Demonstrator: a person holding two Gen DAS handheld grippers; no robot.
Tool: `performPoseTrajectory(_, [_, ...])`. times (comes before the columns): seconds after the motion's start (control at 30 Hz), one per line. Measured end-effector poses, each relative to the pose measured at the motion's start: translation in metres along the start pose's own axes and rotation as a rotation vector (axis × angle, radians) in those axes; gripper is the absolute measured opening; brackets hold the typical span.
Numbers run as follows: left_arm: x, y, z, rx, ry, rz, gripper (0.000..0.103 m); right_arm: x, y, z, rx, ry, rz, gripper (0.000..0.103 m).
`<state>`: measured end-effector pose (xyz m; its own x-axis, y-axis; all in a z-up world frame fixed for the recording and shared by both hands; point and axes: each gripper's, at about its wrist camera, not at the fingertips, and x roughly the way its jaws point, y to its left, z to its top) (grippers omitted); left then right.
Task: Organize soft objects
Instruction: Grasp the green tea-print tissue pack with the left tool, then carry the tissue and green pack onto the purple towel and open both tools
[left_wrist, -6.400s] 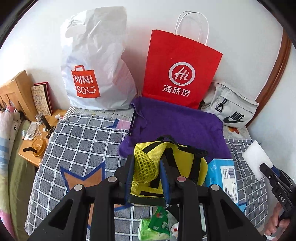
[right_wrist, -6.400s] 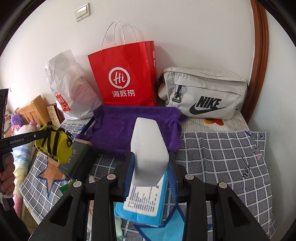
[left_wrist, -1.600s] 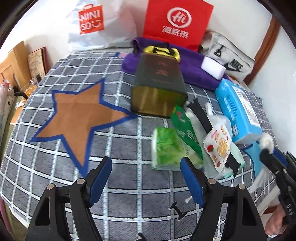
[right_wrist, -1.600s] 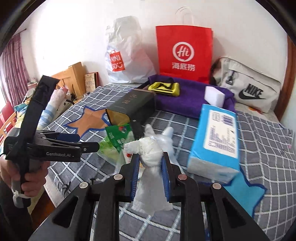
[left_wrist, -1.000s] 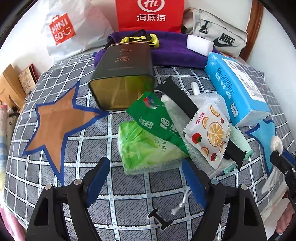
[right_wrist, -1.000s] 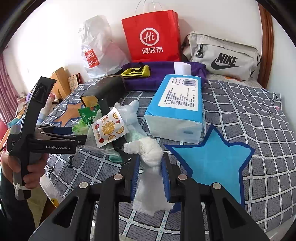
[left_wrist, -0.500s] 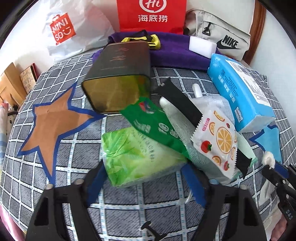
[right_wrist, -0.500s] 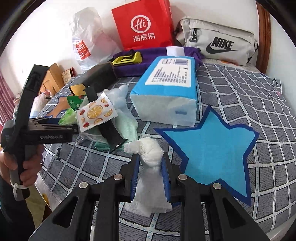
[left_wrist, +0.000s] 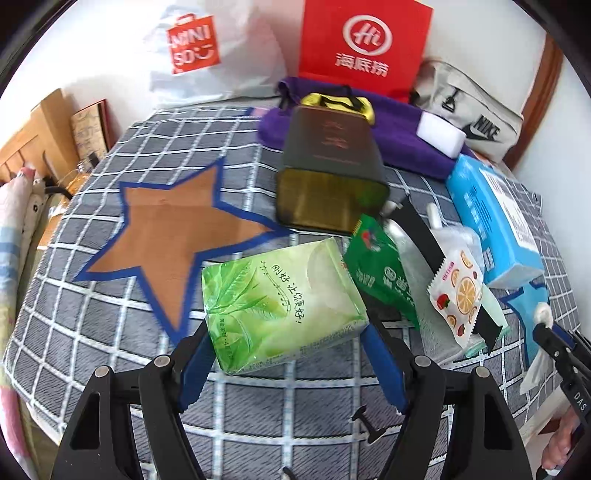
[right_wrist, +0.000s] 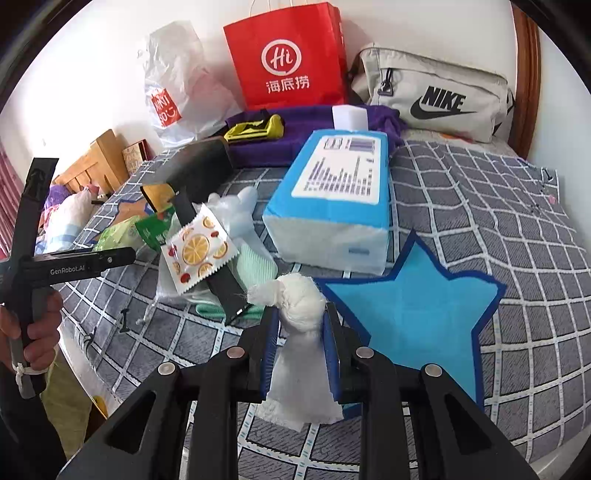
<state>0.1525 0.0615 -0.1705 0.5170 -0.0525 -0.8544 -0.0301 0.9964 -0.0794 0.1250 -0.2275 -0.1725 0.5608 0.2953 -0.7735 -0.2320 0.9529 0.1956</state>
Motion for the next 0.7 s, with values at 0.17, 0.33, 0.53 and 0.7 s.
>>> performPoseTrajectory(0.17, [-0.013, 0.011, 0.005, -0.027, -0.014, -0.010, 0.074, -0.011, 0.003, 0.011, 0.000, -0.024, 0.006, 0.024])
performPoseTrajectory(0.33, [-0.025, 0.011, 0.016, -0.039, -0.037, -0.027, 0.074, -0.019, 0.007, 0.023, -0.009, -0.035, 0.002, 0.024])
performPoseTrajectory(0.53, [-0.035, 0.008, 0.030, -0.035, -0.061, -0.034, 0.075, -0.028, 0.008, 0.041, -0.024, -0.057, -0.008, 0.024])
performPoseTrajectory(0.7, [-0.038, 0.004, 0.043, -0.037, -0.071, -0.041, 0.075, -0.033, 0.006, 0.057, -0.027, -0.070, -0.018, 0.024])
